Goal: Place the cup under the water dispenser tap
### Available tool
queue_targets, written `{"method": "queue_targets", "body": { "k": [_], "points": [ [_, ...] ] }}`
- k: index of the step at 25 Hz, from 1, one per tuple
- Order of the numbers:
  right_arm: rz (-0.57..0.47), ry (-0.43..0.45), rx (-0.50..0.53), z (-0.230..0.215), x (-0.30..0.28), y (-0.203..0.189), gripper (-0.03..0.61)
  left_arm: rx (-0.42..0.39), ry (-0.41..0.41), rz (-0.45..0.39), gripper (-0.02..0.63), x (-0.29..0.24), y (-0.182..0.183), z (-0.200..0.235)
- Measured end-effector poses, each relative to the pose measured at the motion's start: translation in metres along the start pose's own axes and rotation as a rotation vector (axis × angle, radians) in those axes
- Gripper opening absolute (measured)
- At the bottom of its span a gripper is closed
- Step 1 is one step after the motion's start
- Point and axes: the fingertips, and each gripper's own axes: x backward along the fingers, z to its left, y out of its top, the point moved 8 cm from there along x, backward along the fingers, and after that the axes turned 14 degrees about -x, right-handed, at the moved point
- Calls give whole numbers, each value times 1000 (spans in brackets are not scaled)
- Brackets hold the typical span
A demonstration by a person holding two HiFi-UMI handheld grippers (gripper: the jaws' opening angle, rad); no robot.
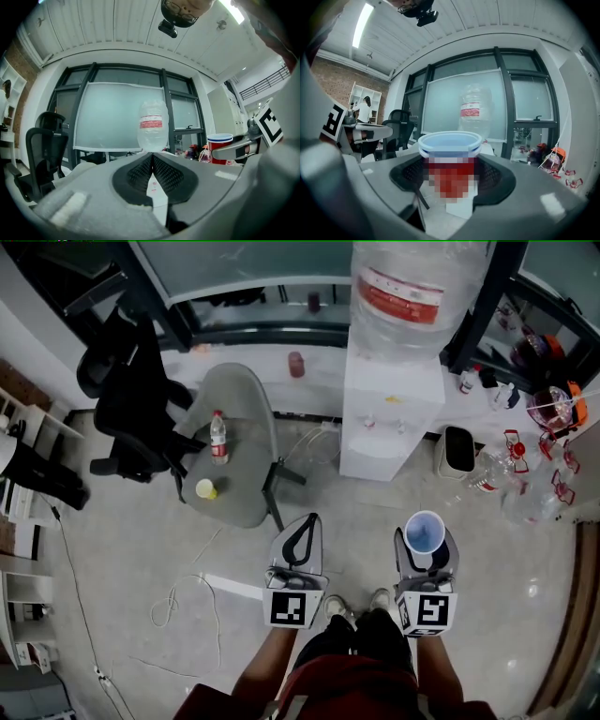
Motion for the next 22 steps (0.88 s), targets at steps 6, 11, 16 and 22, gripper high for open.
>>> {"method": "queue_targets", "body": {
  "k": [6, 11, 16, 22],
  "points": [
    [32, 19, -21, -18, -34, -24, 290, 0, 5, 31, 2, -29, -24, -6],
    [66, 56, -33, -43, -78, -55, 290, -15, 14, 62, 2, -68, -57, -18],
    [97, 110, -31, -66, -128, -97, 290, -5, 18, 87, 2, -116, -102, -26],
    [163, 145, -41, -85, -165, -160, 290, 38, 29, 140, 2, -142, -168, -45]
  ]
}}
